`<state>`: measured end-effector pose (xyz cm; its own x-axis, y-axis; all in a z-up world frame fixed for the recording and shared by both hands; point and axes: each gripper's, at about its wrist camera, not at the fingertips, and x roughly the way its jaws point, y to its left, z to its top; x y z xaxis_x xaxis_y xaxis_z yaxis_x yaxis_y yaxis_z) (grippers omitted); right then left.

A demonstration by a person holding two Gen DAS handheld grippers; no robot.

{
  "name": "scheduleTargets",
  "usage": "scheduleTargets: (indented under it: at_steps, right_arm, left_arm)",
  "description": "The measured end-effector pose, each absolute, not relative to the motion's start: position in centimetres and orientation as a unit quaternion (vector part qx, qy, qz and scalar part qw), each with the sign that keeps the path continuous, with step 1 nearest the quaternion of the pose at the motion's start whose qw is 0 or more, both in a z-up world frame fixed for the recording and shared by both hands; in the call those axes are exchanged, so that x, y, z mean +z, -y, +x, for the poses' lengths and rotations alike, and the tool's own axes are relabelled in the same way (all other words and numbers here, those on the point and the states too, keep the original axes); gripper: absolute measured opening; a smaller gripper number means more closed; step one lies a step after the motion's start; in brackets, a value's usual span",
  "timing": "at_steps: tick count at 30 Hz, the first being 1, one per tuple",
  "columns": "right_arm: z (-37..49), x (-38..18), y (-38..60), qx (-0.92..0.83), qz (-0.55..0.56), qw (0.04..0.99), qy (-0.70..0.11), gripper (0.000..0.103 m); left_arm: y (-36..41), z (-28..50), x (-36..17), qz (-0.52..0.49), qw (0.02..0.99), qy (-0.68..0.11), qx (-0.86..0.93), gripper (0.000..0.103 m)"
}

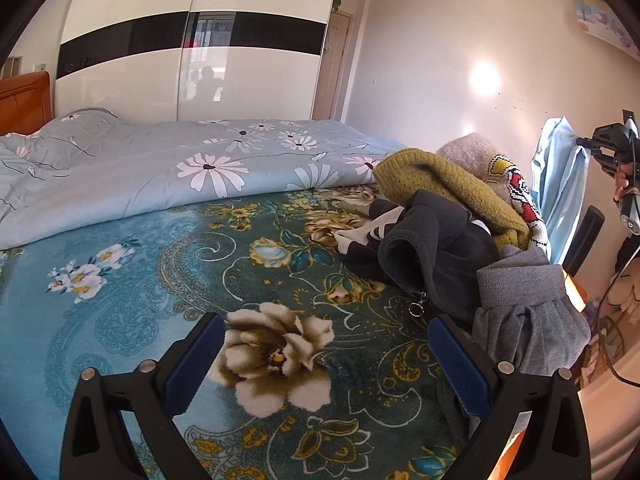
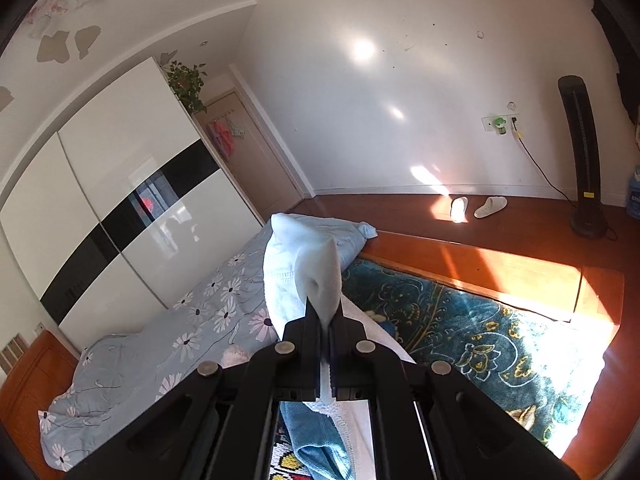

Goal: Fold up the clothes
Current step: 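Raise the light blue shirt high with the right gripper, shaking it out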

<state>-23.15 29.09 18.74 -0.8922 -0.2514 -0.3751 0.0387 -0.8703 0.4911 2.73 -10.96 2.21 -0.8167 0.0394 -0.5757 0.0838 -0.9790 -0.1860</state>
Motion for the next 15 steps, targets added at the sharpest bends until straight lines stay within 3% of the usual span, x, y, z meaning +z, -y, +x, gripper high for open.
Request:
scheduleTargets:
  at_steps: [15]
  right_arm:
    - [-21.1,24.0,-27.7,-0.956,0.168,0.107,0.218,0.003]
  left_arm:
    - [10.6,2.5,2.3,0.307,0.000,-0.101,-0.946,0.103]
